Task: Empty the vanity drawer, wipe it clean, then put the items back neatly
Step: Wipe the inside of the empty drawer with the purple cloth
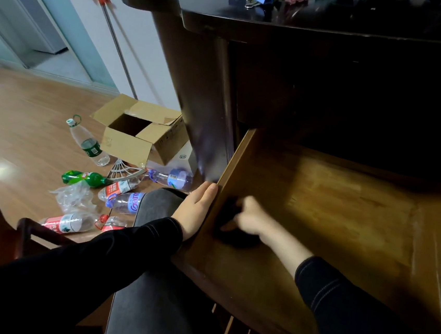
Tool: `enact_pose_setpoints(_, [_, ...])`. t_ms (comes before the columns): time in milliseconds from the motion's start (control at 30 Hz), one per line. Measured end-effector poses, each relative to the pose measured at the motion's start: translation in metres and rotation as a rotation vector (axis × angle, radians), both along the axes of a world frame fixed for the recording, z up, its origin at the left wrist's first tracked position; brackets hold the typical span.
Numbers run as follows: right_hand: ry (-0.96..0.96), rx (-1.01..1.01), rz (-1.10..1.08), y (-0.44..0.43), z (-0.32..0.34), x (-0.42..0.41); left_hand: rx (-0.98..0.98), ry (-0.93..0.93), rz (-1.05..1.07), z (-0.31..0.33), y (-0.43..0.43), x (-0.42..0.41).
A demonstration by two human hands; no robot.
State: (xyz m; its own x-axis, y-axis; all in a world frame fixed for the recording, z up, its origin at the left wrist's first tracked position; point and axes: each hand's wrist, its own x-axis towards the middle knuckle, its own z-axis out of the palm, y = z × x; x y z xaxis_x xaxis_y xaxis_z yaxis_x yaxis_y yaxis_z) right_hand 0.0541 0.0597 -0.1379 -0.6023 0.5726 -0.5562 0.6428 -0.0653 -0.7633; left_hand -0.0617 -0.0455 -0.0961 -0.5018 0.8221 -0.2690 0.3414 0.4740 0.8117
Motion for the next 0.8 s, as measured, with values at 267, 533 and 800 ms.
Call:
enact_pose_setpoints(267, [-0.038, 0.328, -0.218, 0.082, 0.006, -0.026, -0.023, 0.033, -0.02, -0.008, -0.002, -0.006])
enact_pose_setpoints(533, [-0.116, 0.532, -0.05, 0.021, 0.001, -0.009, 0.02, 0.062, -0.049, -0.002, -0.002, -0.003])
enact_pose_setpoints(800, [-0.024, 0.01, 0.14, -0.059, 0.017, 0.011, 0.016, 0.017, -0.046, 0.005, -0.001, 0.0])
